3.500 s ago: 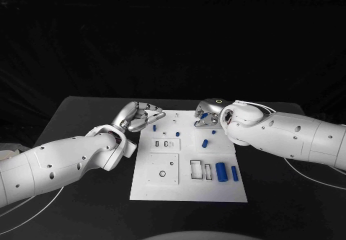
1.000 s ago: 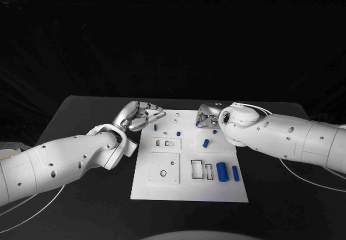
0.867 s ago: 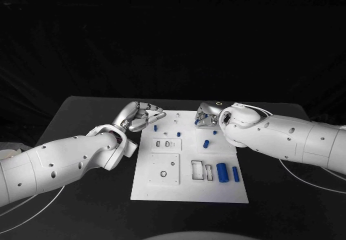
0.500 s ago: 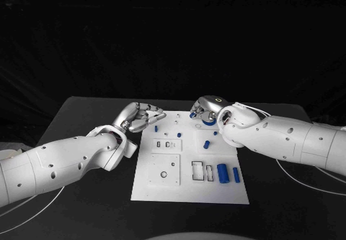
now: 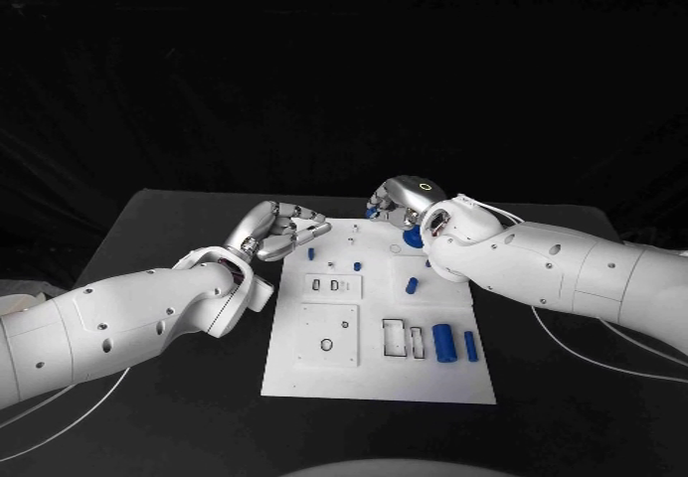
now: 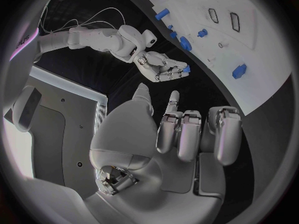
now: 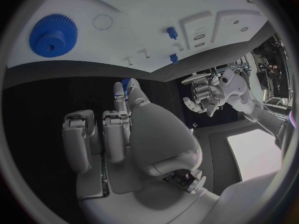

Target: Assemble the parts on the task board

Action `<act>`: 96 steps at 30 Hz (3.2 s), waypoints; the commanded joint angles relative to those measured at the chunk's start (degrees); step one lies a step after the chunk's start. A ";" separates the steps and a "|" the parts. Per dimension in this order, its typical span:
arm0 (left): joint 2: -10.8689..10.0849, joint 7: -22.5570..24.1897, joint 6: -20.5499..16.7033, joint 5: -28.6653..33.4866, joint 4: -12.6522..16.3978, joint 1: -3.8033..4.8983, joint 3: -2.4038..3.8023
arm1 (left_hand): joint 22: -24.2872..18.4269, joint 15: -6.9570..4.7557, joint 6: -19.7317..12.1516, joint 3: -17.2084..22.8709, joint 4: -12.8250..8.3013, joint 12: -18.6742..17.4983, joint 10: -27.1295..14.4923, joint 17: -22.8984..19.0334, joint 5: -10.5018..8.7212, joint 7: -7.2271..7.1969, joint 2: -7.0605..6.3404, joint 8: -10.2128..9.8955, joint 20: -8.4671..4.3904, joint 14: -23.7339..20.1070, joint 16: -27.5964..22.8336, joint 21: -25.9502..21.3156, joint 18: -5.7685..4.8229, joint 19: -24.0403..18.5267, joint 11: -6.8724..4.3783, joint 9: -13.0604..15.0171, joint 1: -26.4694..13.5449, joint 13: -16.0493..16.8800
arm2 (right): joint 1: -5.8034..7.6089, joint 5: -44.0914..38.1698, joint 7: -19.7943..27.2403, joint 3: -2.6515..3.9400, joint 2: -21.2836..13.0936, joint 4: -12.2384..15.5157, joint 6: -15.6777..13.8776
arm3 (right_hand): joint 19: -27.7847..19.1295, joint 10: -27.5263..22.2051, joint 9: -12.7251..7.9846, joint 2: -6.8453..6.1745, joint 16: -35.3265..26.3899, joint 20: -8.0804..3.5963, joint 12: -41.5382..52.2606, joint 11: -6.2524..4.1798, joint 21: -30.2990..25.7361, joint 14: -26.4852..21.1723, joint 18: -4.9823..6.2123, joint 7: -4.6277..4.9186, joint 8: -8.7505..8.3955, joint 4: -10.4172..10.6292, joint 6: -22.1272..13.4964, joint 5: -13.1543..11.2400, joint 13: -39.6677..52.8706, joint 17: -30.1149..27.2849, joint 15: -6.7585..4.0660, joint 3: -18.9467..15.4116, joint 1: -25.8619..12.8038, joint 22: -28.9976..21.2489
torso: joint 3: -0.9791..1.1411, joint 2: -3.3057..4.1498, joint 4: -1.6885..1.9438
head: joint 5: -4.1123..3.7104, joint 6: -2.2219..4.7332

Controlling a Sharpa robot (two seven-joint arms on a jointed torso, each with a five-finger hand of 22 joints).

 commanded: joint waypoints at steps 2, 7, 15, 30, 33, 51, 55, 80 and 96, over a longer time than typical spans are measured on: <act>0.13 0.53 0.26 -0.22 0.25 0.21 0.06 | 11.86 -0.40 0.26 -0.29 -0.04 0.15 6.01 15.09 0.21 0.02 0.58 -0.36 -0.41 5.98 0.15 0.05 -0.22 0.86 -0.30 0.09 0.18 15.09 | -0.01 0.43 2.46 0.07 1.49 -1.83 -1.67 | 6.10 -0.25 0.19 -0.63 0.23 0.43 -0.42 0.36 0.26 5.97 -0.82 0.09 -0.35 0.13 -0.14 0.13 -0.09 15.10 0.49 0.32 -0.10 15.07 | -0.02 0.21 0.20 | 0.35 -0.15; 0.15 0.56 0.21 -0.22 0.28 0.36 0.06 | 11.88 -0.41 0.25 -0.29 -0.04 0.15 6.01 15.09 0.22 0.01 0.64 -0.38 -0.42 5.98 0.15 0.06 -0.23 0.90 -0.30 0.09 0.20 15.09 | -0.03 0.51 2.42 0.09 3.05 -3.67 -0.38 | 6.10 -0.44 0.15 -0.68 0.23 0.52 -0.46 0.45 0.26 5.97 -0.82 0.12 -0.49 0.19 -0.24 0.13 -0.09 15.10 0.60 0.37 -0.09 15.07 | -0.05 0.34 0.28 | 0.58 -0.30; 0.22 0.63 0.02 -0.23 0.33 0.57 0.06 | 11.81 -0.43 0.13 -0.33 -0.04 0.15 6.01 15.09 0.21 0.03 0.83 -0.51 -0.44 5.98 0.15 0.02 -0.20 0.78 -0.30 0.06 0.25 15.09 | -0.02 0.35 1.83 0.13 4.28 -5.39 1.71 | 6.10 -0.83 0.12 -0.69 0.23 0.68 -0.47 0.58 0.26 5.97 -0.82 0.29 -0.58 0.34 -0.11 0.13 -0.09 15.10 0.74 0.50 -0.10 15.07 | -0.11 0.51 0.44 | 0.31 -0.63; 0.05 0.68 -0.34 -0.23 0.46 0.93 0.06 | 11.76 -0.43 0.05 -0.37 -0.04 0.15 6.01 15.09 0.20 0.04 0.89 -0.59 -0.45 5.98 0.15 0.00 -0.19 0.71 -0.30 0.04 0.27 15.09 | 0.14 -0.34 0.75 0.20 4.04 -4.98 4.88 | 6.10 -0.84 0.14 -0.71 0.23 0.74 -0.42 0.60 0.26 5.97 -0.82 0.34 -0.56 0.40 0.02 0.12 -0.07 15.10 0.79 0.54 -0.12 15.07 | -0.35 0.82 0.58 | 0.78 -1.33; 0.10 0.67 -0.37 -0.23 0.44 0.99 0.06 | 11.76 -0.43 0.05 -0.37 -0.04 0.15 6.01 15.09 0.20 0.04 0.89 -0.59 -0.45 5.98 0.15 0.00 -0.19 0.71 -0.30 0.04 0.27 15.09 | 0.20 -0.41 0.62 0.20 3.86 -4.78 5.27 | 6.10 -0.84 0.14 -0.72 0.23 0.74 -0.42 0.61 0.26 5.97 -0.82 0.34 -0.57 0.40 0.02 0.12 -0.07 15.10 0.80 0.54 -0.12 15.07 | -0.31 0.79 0.55 | 0.85 -1.37; -0.10 0.87 -0.74 -0.30 0.77 1.43 0.07 | 11.82 -0.44 0.00 -0.43 -0.05 0.15 6.01 15.09 0.20 0.05 0.95 -0.65 -0.46 5.98 0.15 0.02 -0.21 0.80 -0.29 0.03 0.30 15.09 | 0.56 -0.74 0.16 0.24 3.43 -4.64 6.12 | 6.10 -0.84 0.13 -0.74 0.23 0.76 -0.41 0.61 0.26 5.97 -0.82 0.32 -0.59 0.43 0.03 0.12 -0.06 15.10 0.80 0.55 -0.13 15.07 | -0.70 1.43 0.87 | 0.83 -1.16; -0.20 0.83 -0.81 -0.33 0.80 1.57 0.07 | 11.82 -0.44 0.00 -0.43 -0.05 0.15 6.01 15.09 0.20 0.05 0.95 -0.65 -0.46 5.98 0.15 0.02 -0.21 0.80 -0.29 0.03 0.30 15.09 | 0.67 -0.75 0.13 0.26 3.41 -4.57 6.12 | 6.10 -0.84 0.13 -0.76 0.23 0.77 -0.40 0.60 0.26 5.97 -0.82 0.30 -0.61 0.44 0.03 0.12 -0.06 15.10 0.79 0.56 -0.13 15.07 | -0.72 1.53 0.92 | 0.64 -1.14; -0.42 0.73 -1.00 -0.64 1.17 2.27 0.07 | 11.82 -0.44 0.00 -0.43 -0.05 0.15 6.01 15.09 0.20 0.05 0.95 -0.65 -0.46 5.98 0.15 0.02 -0.21 0.80 -0.29 0.03 0.30 15.09 | 0.93 -0.72 0.26 0.34 3.80 -4.77 6.68 | 6.10 -0.90 0.08 -0.80 0.23 0.79 -0.40 0.54 0.26 5.97 -0.82 0.14 -0.75 0.51 -0.07 0.12 -0.06 15.10 0.71 0.62 -0.12 15.07 | -1.06 2.22 0.97 | 0.80 -0.67; -0.57 0.68 -1.01 -0.82 1.30 2.50 0.07 | 11.82 -0.44 0.00 -0.43 -0.05 0.15 6.01 15.09 0.20 0.05 0.95 -0.65 -0.46 5.98 0.15 0.02 -0.21 0.80 -0.29 0.03 0.30 15.09 | 0.73 -0.75 0.31 0.34 5.24 -5.82 6.73 | 6.10 -0.93 0.06 -0.79 0.23 0.80 -0.40 0.52 0.26 5.97 -0.82 0.09 -0.79 0.53 -0.10 0.12 -0.06 15.10 0.71 0.66 -0.10 15.07 | -1.06 2.09 0.99 | 0.61 -0.85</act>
